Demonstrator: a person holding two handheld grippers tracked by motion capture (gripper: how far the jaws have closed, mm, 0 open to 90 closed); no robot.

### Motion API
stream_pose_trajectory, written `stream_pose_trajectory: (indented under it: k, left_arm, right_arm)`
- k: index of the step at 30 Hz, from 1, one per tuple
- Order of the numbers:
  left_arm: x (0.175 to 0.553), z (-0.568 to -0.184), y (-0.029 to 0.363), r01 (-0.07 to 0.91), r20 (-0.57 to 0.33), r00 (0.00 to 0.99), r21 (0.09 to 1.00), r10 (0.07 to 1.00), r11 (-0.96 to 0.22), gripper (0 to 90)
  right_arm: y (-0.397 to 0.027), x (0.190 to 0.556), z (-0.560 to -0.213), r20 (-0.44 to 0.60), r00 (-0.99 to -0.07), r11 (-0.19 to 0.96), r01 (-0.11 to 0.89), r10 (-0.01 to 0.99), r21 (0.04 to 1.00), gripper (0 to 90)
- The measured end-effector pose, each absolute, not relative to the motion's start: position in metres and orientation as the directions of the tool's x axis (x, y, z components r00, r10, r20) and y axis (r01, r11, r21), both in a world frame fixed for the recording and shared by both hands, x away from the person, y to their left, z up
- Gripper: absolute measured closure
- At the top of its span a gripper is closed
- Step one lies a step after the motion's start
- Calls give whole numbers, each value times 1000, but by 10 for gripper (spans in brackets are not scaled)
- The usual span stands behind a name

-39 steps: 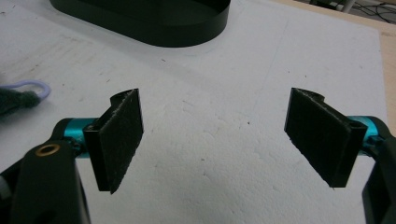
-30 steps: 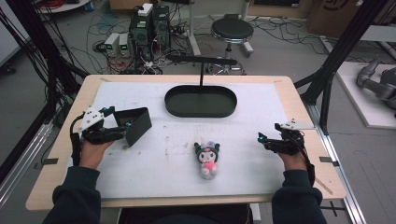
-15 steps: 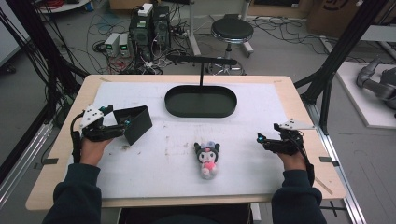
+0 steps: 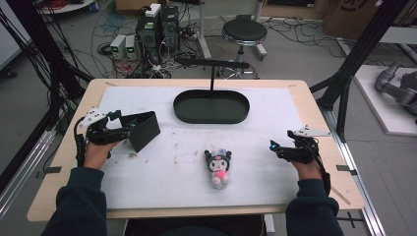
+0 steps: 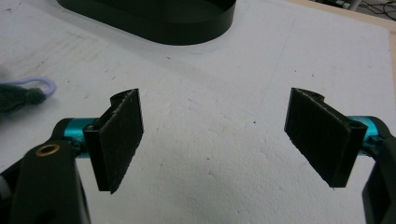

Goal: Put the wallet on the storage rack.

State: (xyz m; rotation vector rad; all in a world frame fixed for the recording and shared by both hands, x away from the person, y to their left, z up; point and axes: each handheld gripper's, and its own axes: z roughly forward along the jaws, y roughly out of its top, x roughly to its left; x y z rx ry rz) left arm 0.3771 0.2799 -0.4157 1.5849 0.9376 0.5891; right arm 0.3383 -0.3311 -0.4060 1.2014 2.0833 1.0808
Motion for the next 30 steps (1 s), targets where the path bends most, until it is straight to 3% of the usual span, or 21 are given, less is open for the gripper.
stream_pose_trajectory:
  k: [9, 19, 22, 23, 24, 25, 29, 30]
  left_arm:
    - [372, -412, 280, 273, -176, 620, 962, 765, 0, 191]
    - [366, -415, 270, 280, -80, 627, 951, 775, -129, 207]
    - [367, -417, 266, 299, -68, 618, 942, 783, -154, 317]
    - [368, -418, 266, 302, -69, 618, 940, 783, -156, 317]
    - [368, -418, 266, 303, -69, 620, 940, 782, -156, 429]
    - [367, -418, 267, 299, -63, 622, 940, 780, -162, 429]
    - [366, -416, 268, 297, -44, 610, 938, 791, -176, 716]
    - [366, -416, 268, 299, -51, 608, 939, 792, -169, 747]
  right_arm:
    - [-330, 339, -406, -30, -484, 294, 481, 875, 826, 198]
    - [-330, 339, -406, -28, -487, 293, 480, 873, 827, 198]
    - [-331, 339, -407, -27, -485, 293, 482, 874, 826, 198]
    - [-331, 339, -407, -27, -485, 293, 482, 874, 826, 198]
    - [-331, 339, -407, -29, -485, 293, 480, 874, 827, 198]
    - [-331, 339, -407, -29, -485, 293, 480, 874, 827, 198]
    - [-331, 339, -406, -26, -483, 291, 481, 875, 827, 198]
    - [-331, 339, -406, -26, -483, 290, 481, 875, 828, 198]
